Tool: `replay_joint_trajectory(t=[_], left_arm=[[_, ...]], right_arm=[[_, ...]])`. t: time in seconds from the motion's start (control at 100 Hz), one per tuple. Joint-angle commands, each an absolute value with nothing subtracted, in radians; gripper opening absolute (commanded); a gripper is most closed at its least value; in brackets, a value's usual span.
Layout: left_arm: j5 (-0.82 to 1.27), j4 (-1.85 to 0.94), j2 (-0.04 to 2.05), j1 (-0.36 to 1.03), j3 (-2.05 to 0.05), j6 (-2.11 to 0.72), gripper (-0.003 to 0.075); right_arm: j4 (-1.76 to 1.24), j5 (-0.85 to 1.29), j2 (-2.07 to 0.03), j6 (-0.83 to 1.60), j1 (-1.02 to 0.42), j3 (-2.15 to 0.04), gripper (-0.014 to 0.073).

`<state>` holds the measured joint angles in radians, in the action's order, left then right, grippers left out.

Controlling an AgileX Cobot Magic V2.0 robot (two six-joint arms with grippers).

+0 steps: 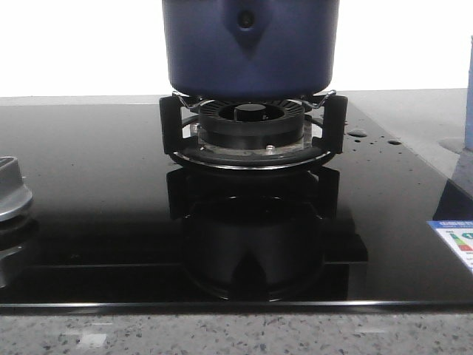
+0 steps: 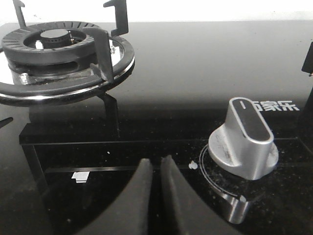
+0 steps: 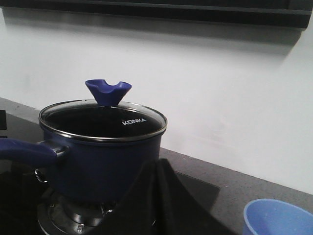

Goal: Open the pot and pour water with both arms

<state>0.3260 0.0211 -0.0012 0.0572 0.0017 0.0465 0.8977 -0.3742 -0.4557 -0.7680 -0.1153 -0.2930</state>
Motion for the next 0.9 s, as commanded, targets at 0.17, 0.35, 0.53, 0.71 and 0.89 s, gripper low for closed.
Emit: replay_joint_trajectory(t=[0.17,0.35,0.53,0.71,0.89], left_arm=[[0.281,0.023,-0.032,0.058,0.048,0.057,-0.0013],[0.281,0.023,-0.032,0.058,0.048,0.057,-0.0013],[0.281,0.023,-0.032,0.058,0.048,0.057,-0.0013],[0.281,0.023,-0.032,0.058,0.048,0.057,-0.0013],[0.281,0.023,-0.032,0.058,0.048,0.057,-0.0013]], right_arm=[[0.885,-0.423,-0.455,-0.763,-0.113,-0.320,-0.0065],[0.885,-0.423,-0.455,-0.763,-0.113,-0.320,-0.0065],[0.885,-0.423,-0.455,-0.763,-0.113,-0.320,-0.0065],[0.875,-0.334,-0.455,-0.761,-0.117,-0.277,-0.0065],[0.423,-0.229,-0.419,-0.311,-0.136,-0.164,-0.0065]])
